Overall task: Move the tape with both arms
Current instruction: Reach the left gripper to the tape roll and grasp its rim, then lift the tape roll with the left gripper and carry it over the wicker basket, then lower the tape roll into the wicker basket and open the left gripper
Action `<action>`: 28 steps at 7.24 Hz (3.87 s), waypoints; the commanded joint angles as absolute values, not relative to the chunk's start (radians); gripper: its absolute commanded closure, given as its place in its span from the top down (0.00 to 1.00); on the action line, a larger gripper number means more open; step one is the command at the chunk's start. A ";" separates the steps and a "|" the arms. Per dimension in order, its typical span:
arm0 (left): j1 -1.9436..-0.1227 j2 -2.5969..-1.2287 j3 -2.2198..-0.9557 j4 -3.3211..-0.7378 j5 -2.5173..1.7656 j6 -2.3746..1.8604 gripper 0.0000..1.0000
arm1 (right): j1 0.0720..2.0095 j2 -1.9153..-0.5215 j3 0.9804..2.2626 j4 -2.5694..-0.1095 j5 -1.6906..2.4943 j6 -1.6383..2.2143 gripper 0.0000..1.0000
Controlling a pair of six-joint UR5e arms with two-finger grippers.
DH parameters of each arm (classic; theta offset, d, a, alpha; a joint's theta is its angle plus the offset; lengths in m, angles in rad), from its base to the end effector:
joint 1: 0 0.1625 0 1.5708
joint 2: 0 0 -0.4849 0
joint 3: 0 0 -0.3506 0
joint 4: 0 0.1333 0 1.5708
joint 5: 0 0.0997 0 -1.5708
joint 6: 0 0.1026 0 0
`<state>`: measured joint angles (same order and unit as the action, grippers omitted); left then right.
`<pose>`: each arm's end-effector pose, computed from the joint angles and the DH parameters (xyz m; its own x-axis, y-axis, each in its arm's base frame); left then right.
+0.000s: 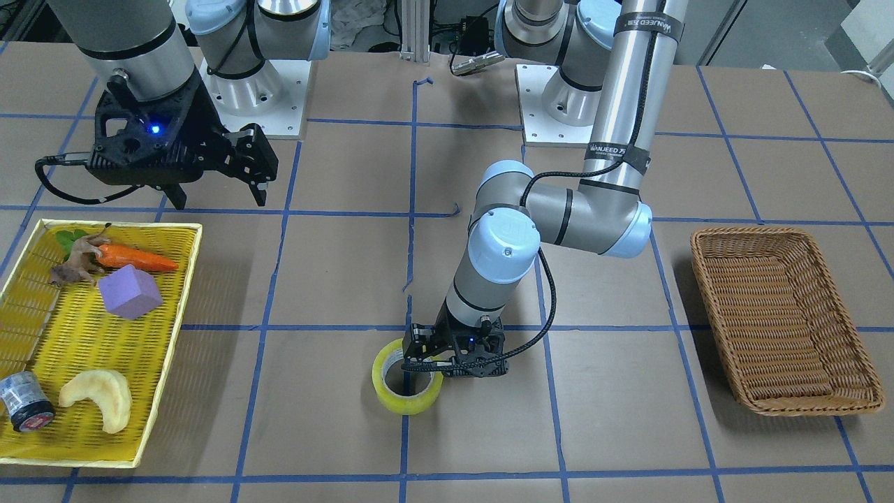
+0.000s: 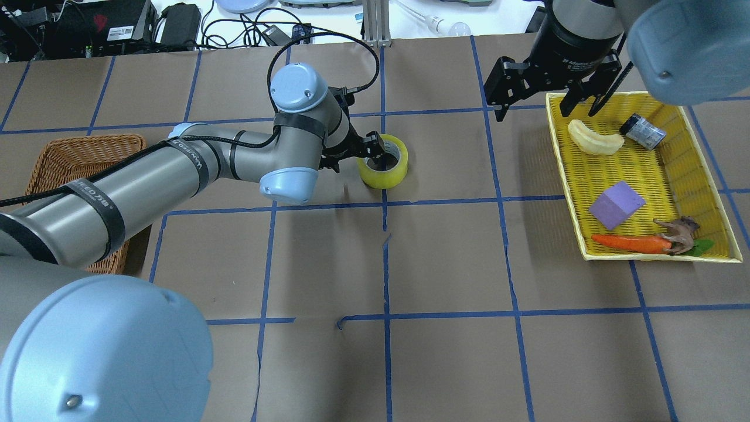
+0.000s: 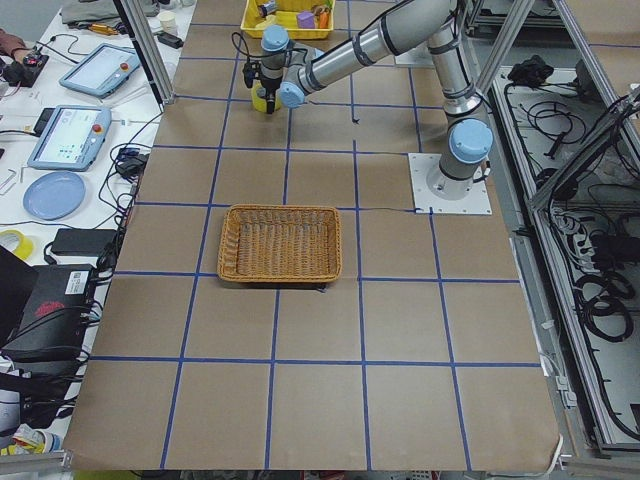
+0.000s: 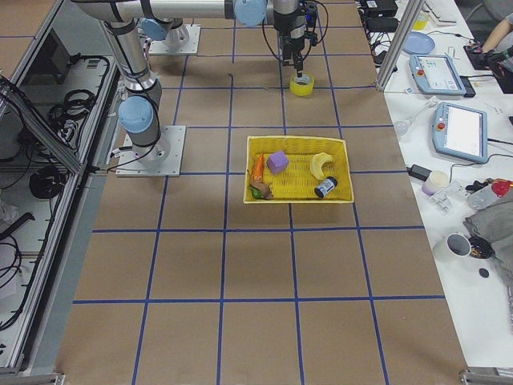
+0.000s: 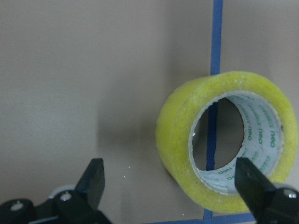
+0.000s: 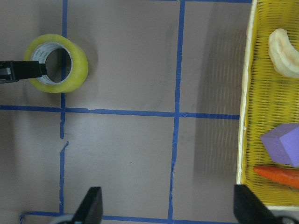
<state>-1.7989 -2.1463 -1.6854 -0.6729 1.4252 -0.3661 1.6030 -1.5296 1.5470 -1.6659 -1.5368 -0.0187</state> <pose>-0.2920 -0.6024 0.2673 -0.9728 -0.1051 0.2064 -0.1360 0.9805 -0.1418 0.1521 -0.4732 0.5464 -0.9980 -0.0534 -0.0324 -0.0508 0.9956 -0.0782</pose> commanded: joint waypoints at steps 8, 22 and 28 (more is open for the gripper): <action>-1.676 -2.018 -1.576 -0.934 1.445 -0.066 0.00 | 1.603 -1.529 1.548 -1.666 -1.535 -0.018 1.00; -0.842 -2.043 -1.615 -1.140 1.523 0.862 0.00 | 1.605 -1.526 1.546 -1.669 -1.532 -0.020 1.00; -0.958 -1.866 -1.513 -1.384 1.580 0.527 1.00 | 1.605 -1.526 1.548 -1.667 -1.532 -0.020 1.00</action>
